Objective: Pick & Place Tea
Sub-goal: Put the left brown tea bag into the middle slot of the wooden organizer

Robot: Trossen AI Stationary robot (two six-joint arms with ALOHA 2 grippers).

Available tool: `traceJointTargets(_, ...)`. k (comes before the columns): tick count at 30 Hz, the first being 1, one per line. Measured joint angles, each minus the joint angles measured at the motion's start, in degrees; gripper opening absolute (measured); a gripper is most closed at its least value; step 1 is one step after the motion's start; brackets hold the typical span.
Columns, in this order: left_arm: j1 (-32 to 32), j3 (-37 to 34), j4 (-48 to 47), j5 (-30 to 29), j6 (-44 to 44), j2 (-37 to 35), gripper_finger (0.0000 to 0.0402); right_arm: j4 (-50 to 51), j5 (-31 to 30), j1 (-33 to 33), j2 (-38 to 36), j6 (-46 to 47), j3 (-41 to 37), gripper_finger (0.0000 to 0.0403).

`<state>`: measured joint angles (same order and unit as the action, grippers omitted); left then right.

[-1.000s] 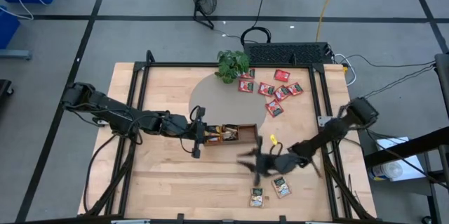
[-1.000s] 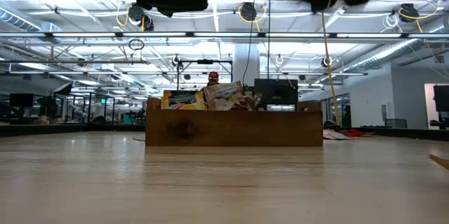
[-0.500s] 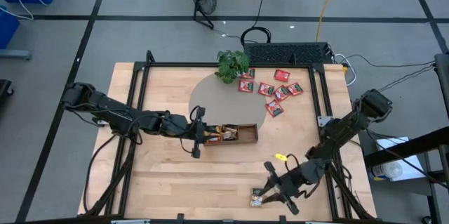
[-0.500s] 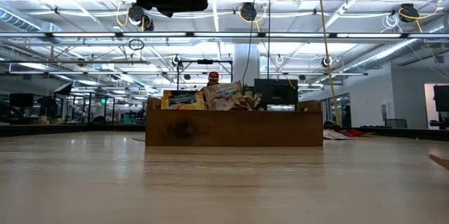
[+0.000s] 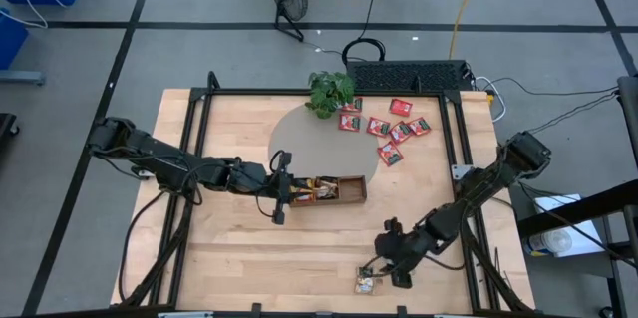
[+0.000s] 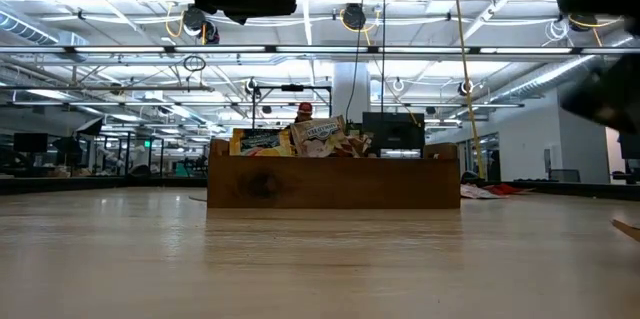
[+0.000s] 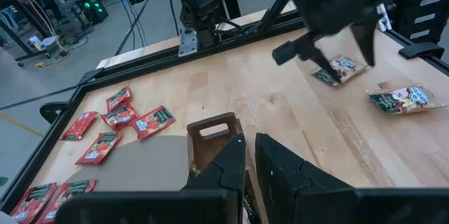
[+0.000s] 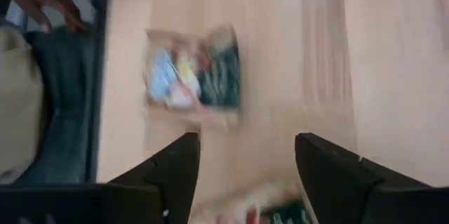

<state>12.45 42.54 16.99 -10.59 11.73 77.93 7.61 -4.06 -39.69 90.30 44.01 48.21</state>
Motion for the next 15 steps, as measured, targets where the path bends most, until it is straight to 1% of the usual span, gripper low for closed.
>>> traceJointTargets(5,0.0,0.0,0.0,0.0,0.0,0.0,0.0042,-4.4,4.9,2.8,1.3,1.9,-3.2,0.0221)
traceJointTargets(8,0.0,0.0,0.0,0.0,0.0,0.0,0.0042,-10.2,8.2,4.4,2.2,1.9,-4.4,0.0222)
traceJointTargets(15,0.0,0.0,0.0,0.0,0.0,0.0,0.0042,-15.4,14.5,6.8,7.0,3.1,-4.7,0.0222)
